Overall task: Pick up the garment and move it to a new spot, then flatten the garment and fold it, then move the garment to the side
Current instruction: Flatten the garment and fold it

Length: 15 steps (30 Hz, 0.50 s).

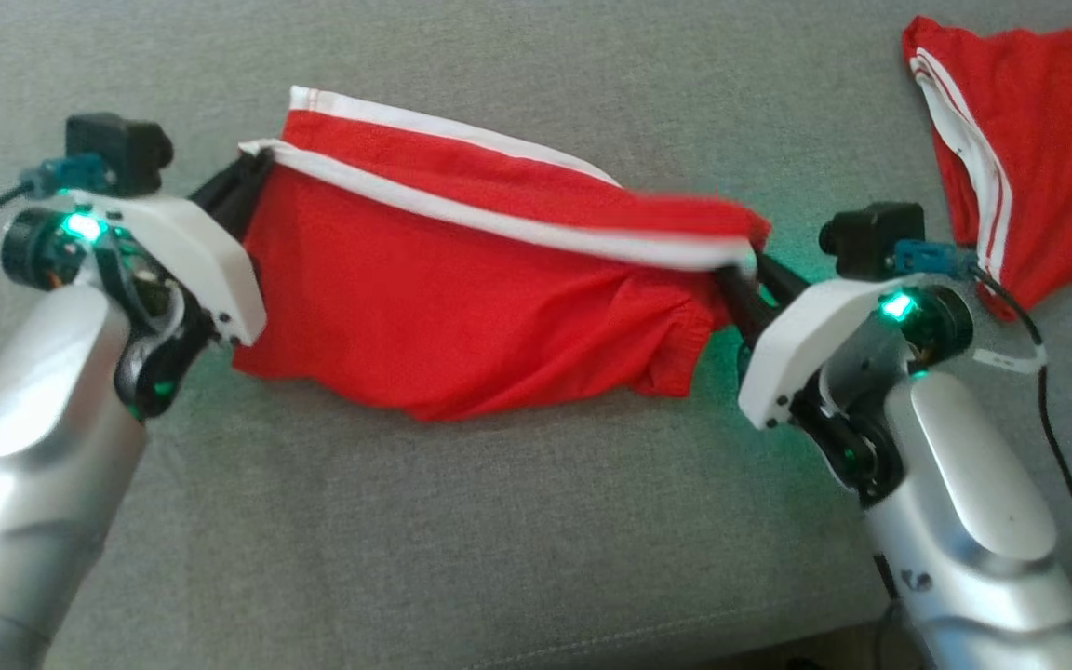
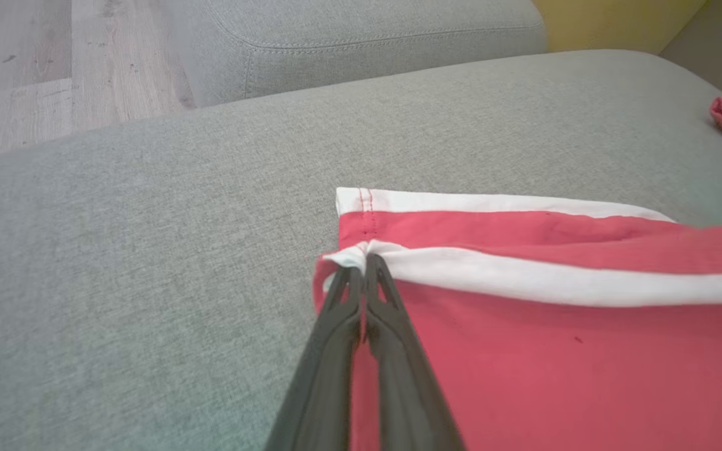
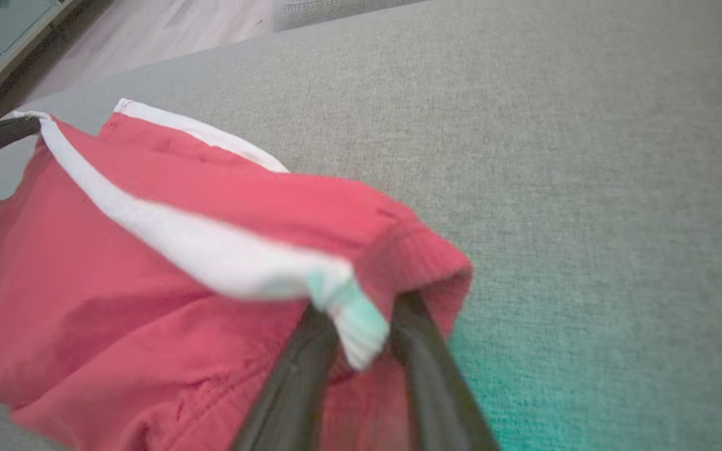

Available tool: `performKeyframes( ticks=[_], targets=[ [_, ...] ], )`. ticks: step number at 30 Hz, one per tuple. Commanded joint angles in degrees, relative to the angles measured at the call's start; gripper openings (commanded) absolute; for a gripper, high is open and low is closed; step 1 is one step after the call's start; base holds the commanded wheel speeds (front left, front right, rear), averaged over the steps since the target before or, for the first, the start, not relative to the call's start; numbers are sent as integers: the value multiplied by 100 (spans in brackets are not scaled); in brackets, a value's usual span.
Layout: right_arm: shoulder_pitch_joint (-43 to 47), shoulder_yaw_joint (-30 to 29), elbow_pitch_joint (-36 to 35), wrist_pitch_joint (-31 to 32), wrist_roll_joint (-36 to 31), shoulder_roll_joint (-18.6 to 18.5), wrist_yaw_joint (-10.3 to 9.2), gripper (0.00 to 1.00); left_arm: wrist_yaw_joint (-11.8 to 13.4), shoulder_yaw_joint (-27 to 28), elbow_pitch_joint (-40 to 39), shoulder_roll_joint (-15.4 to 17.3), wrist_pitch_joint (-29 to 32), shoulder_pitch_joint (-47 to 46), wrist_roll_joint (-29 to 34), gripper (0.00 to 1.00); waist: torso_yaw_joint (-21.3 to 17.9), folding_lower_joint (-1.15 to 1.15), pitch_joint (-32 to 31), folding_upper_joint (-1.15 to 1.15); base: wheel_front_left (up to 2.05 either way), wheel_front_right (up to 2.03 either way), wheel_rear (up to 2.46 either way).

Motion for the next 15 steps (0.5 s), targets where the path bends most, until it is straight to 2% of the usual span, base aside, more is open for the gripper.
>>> performKeyframes(
  ticks=[1,4,5,6,15],
  targets=[
    [-208,100,-112,-140,12,112,37,100,-19,158,-7,229,-43,-408,-6,0,-54,-1,41,0,0,0,0],
    [-258,101,-47,-259,8,148,37,100,-24,131,151,217,-98,-526,-10,0,-82,-1,58,0,0,0,0],
    [-275,108,-32,-320,10,163,37,100,-25,140,219,197,-169,-581,-21,27,-96,-1,67,0,0,0,0],
    [-275,112,-37,-434,29,188,37,100,-27,157,339,137,-300,-654,-68,100,-117,-1,70,0,0,0,0],
    [150,-122,-649,-943,3,229,37,100,-35,33,160,61,-1196,-695,-310,100,-82,-1,-91,0,0,0,0]
  ],
)
